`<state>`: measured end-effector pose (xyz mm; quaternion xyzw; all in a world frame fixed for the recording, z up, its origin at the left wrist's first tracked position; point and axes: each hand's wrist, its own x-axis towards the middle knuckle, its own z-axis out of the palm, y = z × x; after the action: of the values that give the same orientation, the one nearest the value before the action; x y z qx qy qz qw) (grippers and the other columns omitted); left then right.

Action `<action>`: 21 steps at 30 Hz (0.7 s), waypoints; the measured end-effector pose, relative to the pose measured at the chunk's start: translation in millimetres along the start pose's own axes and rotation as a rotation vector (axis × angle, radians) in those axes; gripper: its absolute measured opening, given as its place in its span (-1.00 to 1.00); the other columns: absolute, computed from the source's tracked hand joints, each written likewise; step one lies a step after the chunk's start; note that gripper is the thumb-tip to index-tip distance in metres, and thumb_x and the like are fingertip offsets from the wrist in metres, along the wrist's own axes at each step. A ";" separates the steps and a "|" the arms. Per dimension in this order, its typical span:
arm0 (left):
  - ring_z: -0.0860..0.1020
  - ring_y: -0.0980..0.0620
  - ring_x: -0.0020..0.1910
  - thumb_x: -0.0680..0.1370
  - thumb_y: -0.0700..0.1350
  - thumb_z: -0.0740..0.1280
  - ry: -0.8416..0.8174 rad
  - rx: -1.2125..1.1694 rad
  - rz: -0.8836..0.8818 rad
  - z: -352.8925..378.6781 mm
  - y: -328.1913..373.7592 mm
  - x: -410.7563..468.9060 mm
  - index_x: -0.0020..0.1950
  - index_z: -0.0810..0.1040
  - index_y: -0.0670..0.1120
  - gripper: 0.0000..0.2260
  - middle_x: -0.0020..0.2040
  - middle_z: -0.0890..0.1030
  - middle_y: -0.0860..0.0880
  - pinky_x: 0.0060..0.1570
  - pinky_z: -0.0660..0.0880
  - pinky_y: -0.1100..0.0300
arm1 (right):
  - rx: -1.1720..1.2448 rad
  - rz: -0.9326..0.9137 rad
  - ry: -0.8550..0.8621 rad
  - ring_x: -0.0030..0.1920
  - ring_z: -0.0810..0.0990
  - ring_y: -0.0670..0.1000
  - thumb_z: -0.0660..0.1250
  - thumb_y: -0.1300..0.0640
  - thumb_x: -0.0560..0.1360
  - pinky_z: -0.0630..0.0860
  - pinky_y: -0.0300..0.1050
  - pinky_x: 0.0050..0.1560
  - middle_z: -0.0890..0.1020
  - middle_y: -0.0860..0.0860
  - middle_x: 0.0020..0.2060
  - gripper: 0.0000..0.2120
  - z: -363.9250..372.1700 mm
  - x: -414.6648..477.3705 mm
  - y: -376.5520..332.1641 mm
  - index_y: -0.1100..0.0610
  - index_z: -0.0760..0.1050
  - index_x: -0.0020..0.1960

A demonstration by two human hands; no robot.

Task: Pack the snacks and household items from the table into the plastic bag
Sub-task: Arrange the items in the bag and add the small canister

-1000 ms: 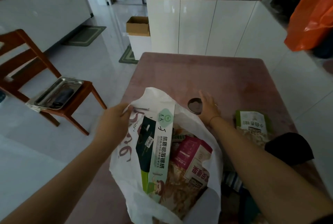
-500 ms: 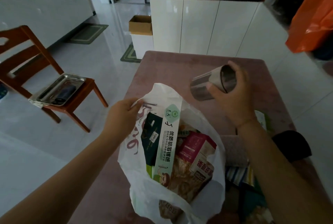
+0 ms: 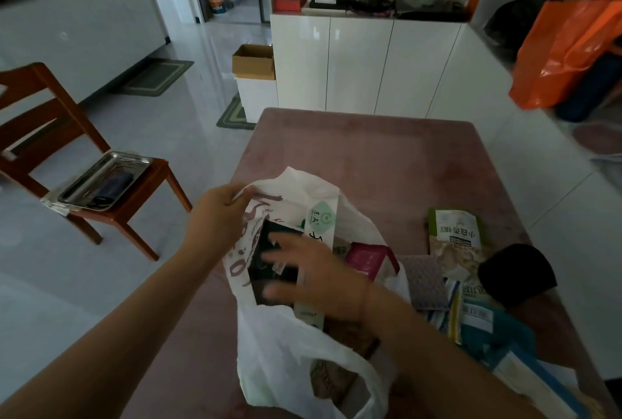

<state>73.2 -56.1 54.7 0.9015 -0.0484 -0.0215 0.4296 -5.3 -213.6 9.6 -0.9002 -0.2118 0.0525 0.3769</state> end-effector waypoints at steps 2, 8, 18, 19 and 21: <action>0.65 -0.15 -0.33 0.60 0.02 0.14 0.009 -0.010 -0.019 -4.5 -2.2 -0.4 0.08 0.59 -0.04 -0.73 -0.26 0.67 -0.12 -0.28 0.59 0.00 | 0.470 0.126 0.313 0.00 0.60 -0.12 0.28 0.09 0.55 0.52 -0.38 0.01 0.63 -0.02 0.10 -0.79 -48.6 -2.6 21.5 0.13 0.58 0.13; 0.66 -0.09 -0.34 0.59 0.00 0.14 0.024 0.016 -0.058 -11.2 -14.5 5.1 -0.04 0.57 0.03 -0.79 -0.31 0.65 -0.09 -0.20 0.62 -0.08 | 0.500 0.788 0.414 0.11 0.43 0.02 0.24 0.11 0.57 0.40 -0.14 -0.03 0.50 0.03 0.05 -0.76 -73.6 25.5 195.4 0.10 0.48 0.22; 0.66 -0.15 -0.32 0.57 0.00 0.18 0.078 0.024 -0.296 -55.5 -34.0 16.2 -0.16 0.50 0.06 -0.84 -0.28 0.65 -0.14 -0.27 0.59 -0.04 | 0.627 0.808 0.271 0.30 0.47 0.13 0.35 0.19 0.51 0.42 -0.07 0.24 0.45 0.19 0.35 -0.49 -3.4 73.5 230.0 0.28 0.32 0.41; 0.66 -0.16 -0.34 0.57 0.01 0.19 0.085 0.032 -0.318 -58.1 -35.1 17.6 -0.15 0.51 0.06 -0.84 -0.30 0.65 -0.14 -0.27 0.60 -0.07 | 0.622 0.802 0.281 0.32 0.45 0.15 0.35 0.21 0.51 0.40 -0.07 0.27 0.45 0.19 0.35 -0.49 -0.1 75.6 231.9 0.29 0.32 0.41; 0.67 -0.14 -0.40 0.56 0.06 0.21 0.094 0.083 -0.397 -64.1 -43.6 22.1 -0.15 0.52 0.07 -0.84 -0.37 0.66 -0.10 -0.34 0.60 -0.08 | 0.620 0.801 0.302 0.33 0.45 0.16 0.36 0.22 0.51 0.39 -0.05 0.29 0.46 0.21 0.33 -0.50 2.9 78.4 233.3 0.30 0.33 0.40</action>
<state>103.3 18.4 61.2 0.9103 0.1493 -0.0616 0.3810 144.5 -324.8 -150.8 -0.7544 0.2310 0.1224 0.6021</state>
